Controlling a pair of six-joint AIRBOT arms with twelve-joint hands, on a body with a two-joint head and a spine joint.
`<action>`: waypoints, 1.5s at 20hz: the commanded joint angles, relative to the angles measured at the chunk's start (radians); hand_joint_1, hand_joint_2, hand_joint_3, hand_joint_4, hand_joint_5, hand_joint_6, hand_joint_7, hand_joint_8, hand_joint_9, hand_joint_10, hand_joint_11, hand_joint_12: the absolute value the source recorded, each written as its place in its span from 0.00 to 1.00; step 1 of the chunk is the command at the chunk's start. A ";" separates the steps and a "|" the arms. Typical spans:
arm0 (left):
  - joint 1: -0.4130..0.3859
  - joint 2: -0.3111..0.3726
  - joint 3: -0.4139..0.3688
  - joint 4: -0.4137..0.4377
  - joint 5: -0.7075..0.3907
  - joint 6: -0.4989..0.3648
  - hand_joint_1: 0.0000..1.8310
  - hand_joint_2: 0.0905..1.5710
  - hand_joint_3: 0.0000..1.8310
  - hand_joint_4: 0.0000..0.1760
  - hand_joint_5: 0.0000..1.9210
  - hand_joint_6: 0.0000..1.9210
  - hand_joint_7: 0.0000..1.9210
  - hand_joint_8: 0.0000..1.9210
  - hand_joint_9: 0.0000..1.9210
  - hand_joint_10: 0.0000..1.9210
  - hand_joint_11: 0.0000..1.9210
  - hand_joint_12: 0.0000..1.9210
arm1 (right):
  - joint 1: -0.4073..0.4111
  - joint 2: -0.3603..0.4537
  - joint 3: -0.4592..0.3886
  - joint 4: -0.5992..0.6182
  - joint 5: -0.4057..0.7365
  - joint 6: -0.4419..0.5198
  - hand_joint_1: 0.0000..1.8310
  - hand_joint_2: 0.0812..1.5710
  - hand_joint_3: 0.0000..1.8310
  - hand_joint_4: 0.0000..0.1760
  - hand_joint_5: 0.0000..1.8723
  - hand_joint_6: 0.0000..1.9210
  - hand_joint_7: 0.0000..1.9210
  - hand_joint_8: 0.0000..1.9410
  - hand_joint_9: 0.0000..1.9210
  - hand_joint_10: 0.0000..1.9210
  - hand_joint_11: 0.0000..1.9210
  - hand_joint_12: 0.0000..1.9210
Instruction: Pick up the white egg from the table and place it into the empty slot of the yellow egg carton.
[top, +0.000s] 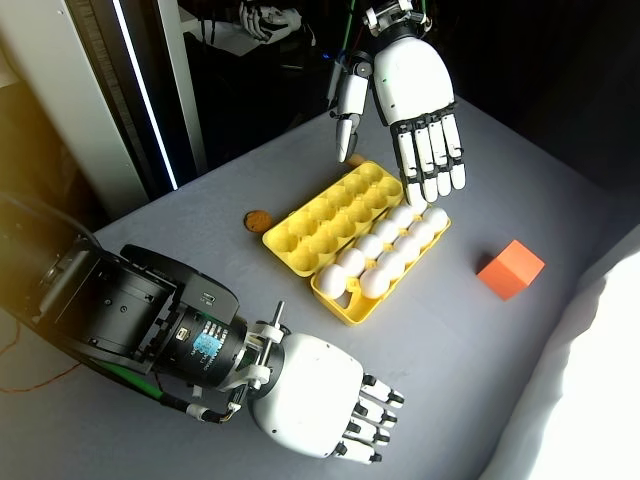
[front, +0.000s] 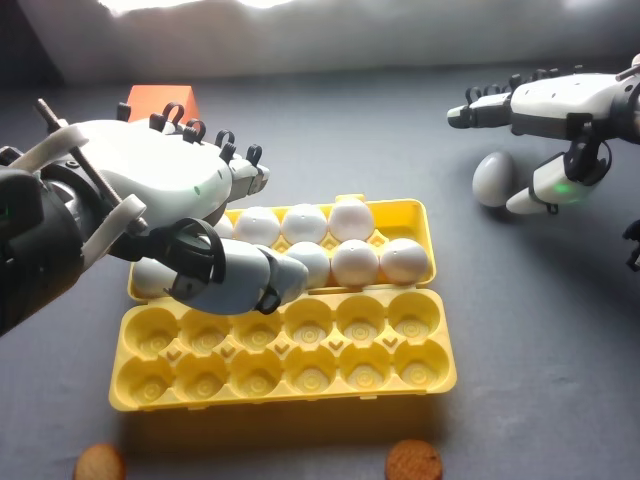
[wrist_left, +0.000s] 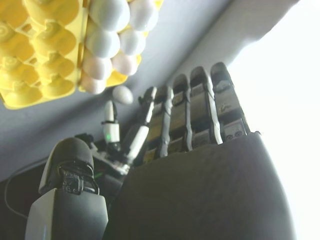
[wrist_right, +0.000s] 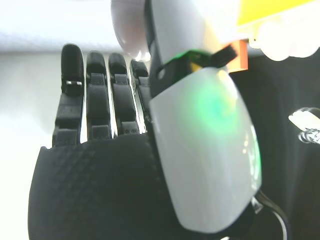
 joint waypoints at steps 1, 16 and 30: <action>-0.014 0.009 0.003 0.059 0.005 0.000 0.00 0.76 0.00 0.00 0.08 0.00 0.09 0.00 0.08 0.00 0.00 0.11 | 0.000 0.007 0.005 0.002 0.092 0.004 0.70 0.66 0.00 0.00 0.07 0.01 0.08 0.00 0.09 0.01 0.00 0.54; -0.018 0.009 0.005 0.054 0.006 0.000 0.00 0.78 0.00 0.00 0.08 0.00 0.09 0.00 0.07 0.00 0.00 0.07 | -0.025 -0.005 0.011 0.002 0.115 0.020 0.66 0.67 0.00 0.00 0.19 0.03 0.21 0.02 0.20 0.03 0.00 0.71; -0.019 0.009 0.005 0.053 0.006 0.000 0.00 0.81 0.00 0.00 0.09 0.01 0.10 0.01 0.07 0.01 0.02 0.04 | -0.030 -0.004 0.011 0.002 0.116 0.021 0.64 0.71 0.00 0.00 0.35 0.16 0.39 0.18 0.25 0.41 0.08 0.81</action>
